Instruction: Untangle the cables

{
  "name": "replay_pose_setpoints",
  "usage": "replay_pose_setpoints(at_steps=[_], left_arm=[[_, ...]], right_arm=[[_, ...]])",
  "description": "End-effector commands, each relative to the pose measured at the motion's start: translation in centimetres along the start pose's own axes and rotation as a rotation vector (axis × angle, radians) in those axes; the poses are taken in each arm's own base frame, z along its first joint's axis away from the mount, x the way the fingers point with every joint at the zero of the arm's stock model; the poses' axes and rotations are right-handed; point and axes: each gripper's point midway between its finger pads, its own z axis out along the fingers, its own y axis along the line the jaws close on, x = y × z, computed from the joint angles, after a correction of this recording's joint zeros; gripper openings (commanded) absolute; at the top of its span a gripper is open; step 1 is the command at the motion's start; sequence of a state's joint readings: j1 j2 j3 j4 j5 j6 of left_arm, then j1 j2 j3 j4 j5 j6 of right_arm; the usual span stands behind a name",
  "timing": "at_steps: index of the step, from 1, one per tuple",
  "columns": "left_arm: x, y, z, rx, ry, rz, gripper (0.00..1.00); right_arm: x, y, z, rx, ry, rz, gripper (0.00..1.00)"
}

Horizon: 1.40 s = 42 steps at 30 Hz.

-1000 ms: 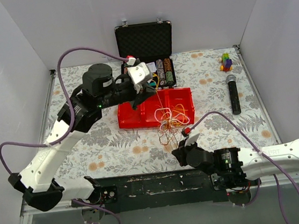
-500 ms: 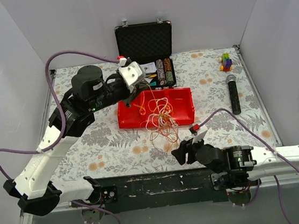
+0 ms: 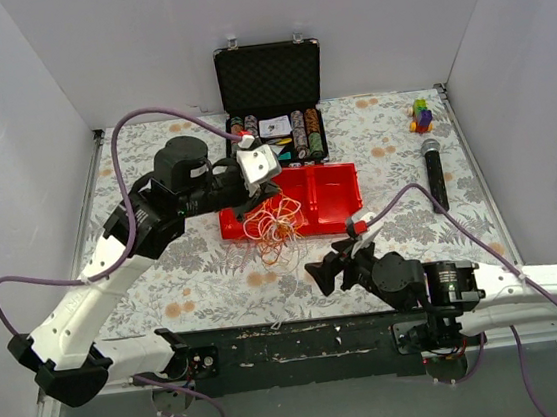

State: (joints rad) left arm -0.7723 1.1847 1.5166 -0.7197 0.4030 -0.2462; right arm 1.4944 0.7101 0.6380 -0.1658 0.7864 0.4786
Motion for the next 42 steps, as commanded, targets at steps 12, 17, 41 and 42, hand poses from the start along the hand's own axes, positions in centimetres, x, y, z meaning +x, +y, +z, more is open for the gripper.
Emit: replay_pose_setpoints(at_steps=[12, 17, 41, 42], left_arm=[[-3.5, -3.1, -1.4, 0.194, -0.082, -0.012, 0.00], [-3.7, -3.2, -1.6, 0.194, -0.089, -0.008, 0.00], [-7.9, 5.8, -4.5, -0.323, -0.218, 0.152, 0.00], [-8.5, 7.4, -5.4, -0.426, -0.237, 0.172, 0.00]], right_arm=[[-5.7, 1.8, 2.8, 0.011, -0.229, -0.176, 0.85], [-5.2, 1.4, 4.4, 0.005, -0.194, -0.173, 0.68], [1.6, -2.4, 4.7, 0.110, -0.051, -0.045, 0.01], [3.1, -3.4, 4.3, 0.131, -0.026, -0.027, 0.01]])
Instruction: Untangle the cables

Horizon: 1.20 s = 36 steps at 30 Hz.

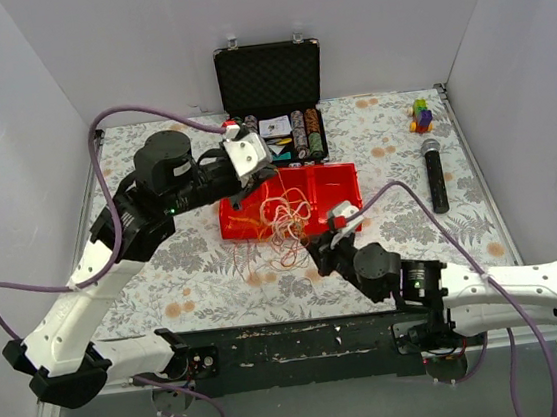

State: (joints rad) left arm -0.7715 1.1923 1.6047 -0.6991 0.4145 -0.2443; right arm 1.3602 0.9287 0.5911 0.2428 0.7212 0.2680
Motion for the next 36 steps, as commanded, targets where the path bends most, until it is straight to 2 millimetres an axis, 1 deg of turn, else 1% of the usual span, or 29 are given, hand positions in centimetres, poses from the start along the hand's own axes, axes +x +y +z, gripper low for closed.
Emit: replay_pose_setpoints(at_steps=[1, 2, 3, 5, 8, 9, 12, 14, 15, 16, 17, 19, 20, 21, 22, 24, 26, 27, 28, 30, 32, 34, 36], left_arm=[[-5.7, 8.3, -4.6, -0.491, -0.173, 0.167, 0.00], [-6.2, 9.8, -5.8, -0.591, -0.188, 0.183, 0.00], [-7.0, 10.7, -6.7, -0.660, -0.218, 0.206, 0.00], [-8.4, 12.3, -8.8, -0.788, -0.263, 0.223, 0.00], [-10.8, 13.8, -11.5, -0.918, -0.340, 0.226, 0.00], [-11.9, 14.1, -12.6, -0.961, -0.383, 0.227, 0.00], [-13.7, 15.0, -15.2, -1.062, -0.440, 0.243, 0.00], [-15.5, 15.5, -17.3, -1.138, -0.498, 0.267, 0.00], [-16.4, 15.6, -18.0, -1.160, -0.521, 0.290, 0.00], [-17.7, 15.6, -19.1, -1.184, -0.558, 0.309, 0.00], [-18.9, 15.6, -19.8, -1.196, -0.585, 0.328, 0.00], [-21.4, 16.0, -21.8, -1.248, -0.639, 0.353, 0.00], [-22.5, 16.2, -22.3, -1.270, -0.649, 0.369, 0.00], [-24.0, 16.2, -23.8, -1.299, -0.685, 0.388, 0.00], [-25.2, 16.2, -24.6, -1.314, -0.711, 0.405, 0.00], [-27.1, 15.8, -25.8, -1.313, -0.753, 0.429, 0.00], [-27.3, 16.1, -24.4, -1.271, -0.724, 0.448, 0.00], [-26.8, 16.2, -23.2, -1.231, -0.697, 0.444, 0.00], [-26.4, 15.9, -21.9, -1.168, -0.686, 0.434, 0.00], [-24.5, 14.9, -18.2, -1.019, -0.635, 0.429, 0.00], [-22.3, 13.4, -14.6, -0.851, -0.577, 0.421, 0.00], [-20.4, 12.0, -11.5, -0.707, -0.541, 0.386, 0.00], [-18.8, 11.1, -9.4, -0.620, -0.508, 0.347, 0.00]], right_arm=[[5.7, -4.1, -2.4, 0.122, 0.115, 0.076, 0.01], [6.6, -4.8, -3.0, 0.145, 0.131, 0.108, 0.01], [8.5, -5.9, -3.8, 0.176, 0.179, 0.111, 0.01], [10.3, -7.1, -5.0, 0.217, 0.218, 0.162, 0.01], [12.6, -8.4, -6.4, 0.269, 0.273, 0.224, 0.01], [13.3, -8.8, -6.7, 0.290, 0.294, 0.233, 0.01], [15.0, -9.8, -7.7, 0.358, 0.366, 0.234, 0.01], [15.9, -10.7, -8.5, 0.437, 0.419, 0.230, 0.01], [16.5, -11.1, -8.9, 0.477, 0.446, 0.227, 0.01], [17.0, -11.6, -9.4, 0.519, 0.478, 0.214, 0.01], [17.4, -11.8, -9.7, 0.545, 0.501, 0.196, 0.01], [18.1, -12.2, -10.2, 0.579, 0.530, 0.195, 0.01], [18.4, -12.0, -10.3, 0.576, 0.538, 0.198, 0.01], [18.7, -11.9, -10.3, 0.567, 0.540, 0.207, 0.01], [18.8, -11.7, -10.2, 0.554, 0.536, 0.221, 0.01], [19.2, -11.6, -10.2, 0.535, 0.529, 0.243, 0.01], [19.1, -11.4, -10.0, 0.515, 0.515, 0.254, 0.01], [18.9, -11.3, -9.8, 0.508, 0.504, 0.258, 0.01], [18.7, -11.3, -9.8, 0.504, 0.498, 0.253, 0.01], [17.9, -11.0, -9.4, 0.494, 0.477, 0.257, 0.01], [16.9, -10.5, -9.0, 0.465, 0.450, 0.258, 0.01], [15.8, -9.6, -8.4, 0.403, 0.412, 0.256, 0.01], [15.0, -8.4, -7.8, 0.319, 0.373, 0.257, 0.01]])
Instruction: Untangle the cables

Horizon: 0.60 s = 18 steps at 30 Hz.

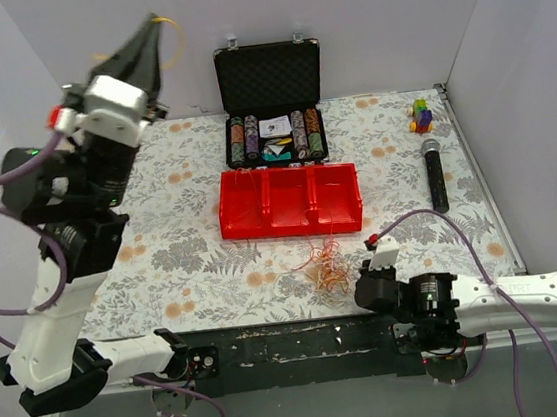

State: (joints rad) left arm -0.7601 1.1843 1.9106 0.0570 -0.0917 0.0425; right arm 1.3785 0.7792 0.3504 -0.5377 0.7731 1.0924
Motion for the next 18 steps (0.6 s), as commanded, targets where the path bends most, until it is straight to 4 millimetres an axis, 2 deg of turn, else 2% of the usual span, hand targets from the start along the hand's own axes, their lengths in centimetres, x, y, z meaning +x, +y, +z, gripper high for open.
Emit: replay_pose_setpoints(at_steps=[1, 3, 7, 10, 14, 18], left_arm=[[7.4, -10.9, -1.9, 0.373, 0.181, -0.131, 0.00], [8.8, -12.9, -2.7, 0.434, 0.206, -0.163, 0.00], [11.3, -16.0, -4.4, 0.521, 0.267, -0.216, 0.00], [13.4, -17.7, -5.4, 0.553, 0.311, -0.223, 0.00], [16.3, -19.7, -6.4, 0.578, 0.359, -0.204, 0.00], [18.1, -22.2, -7.7, 0.654, 0.379, -0.222, 0.00]], right_arm=[[-2.5, 3.9, -1.2, -0.195, -0.111, -0.001, 0.01], [-2.2, 6.2, -2.1, -0.339, -0.123, -0.058, 0.01], [-0.7, 8.5, -3.8, -0.469, -0.118, -0.140, 0.01], [-0.3, 8.1, -4.0, -0.427, -0.121, -0.156, 0.01], [-1.1, 8.2, -4.4, -0.420, -0.145, -0.123, 0.01], [-0.9, 8.1, -4.4, -0.442, -0.153, -0.106, 0.01]])
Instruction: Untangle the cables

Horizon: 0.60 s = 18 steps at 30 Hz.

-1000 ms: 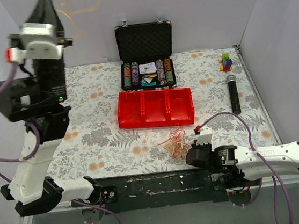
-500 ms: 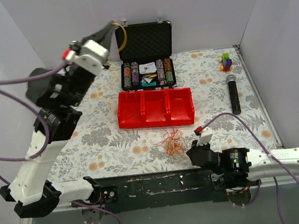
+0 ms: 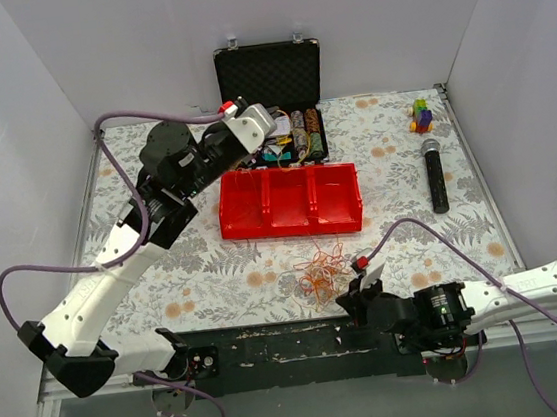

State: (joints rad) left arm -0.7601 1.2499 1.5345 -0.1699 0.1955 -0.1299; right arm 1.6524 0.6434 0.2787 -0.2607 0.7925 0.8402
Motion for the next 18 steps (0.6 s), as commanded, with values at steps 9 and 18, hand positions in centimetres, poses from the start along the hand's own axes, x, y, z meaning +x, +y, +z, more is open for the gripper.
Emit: replay_pose_setpoints(at_steps=[9, 18], left_arm=[[5.4, -4.2, 2.8, 0.130, 0.035, -0.023, 0.00], [9.3, -5.4, 4.1, 0.132, 0.088, -0.017, 0.00]], right_arm=[[-0.7, -0.1, -0.2, 0.019, -0.038, 0.068, 0.01], [-1.0, -0.2, -0.3, 0.021, -0.051, 0.084, 0.01]])
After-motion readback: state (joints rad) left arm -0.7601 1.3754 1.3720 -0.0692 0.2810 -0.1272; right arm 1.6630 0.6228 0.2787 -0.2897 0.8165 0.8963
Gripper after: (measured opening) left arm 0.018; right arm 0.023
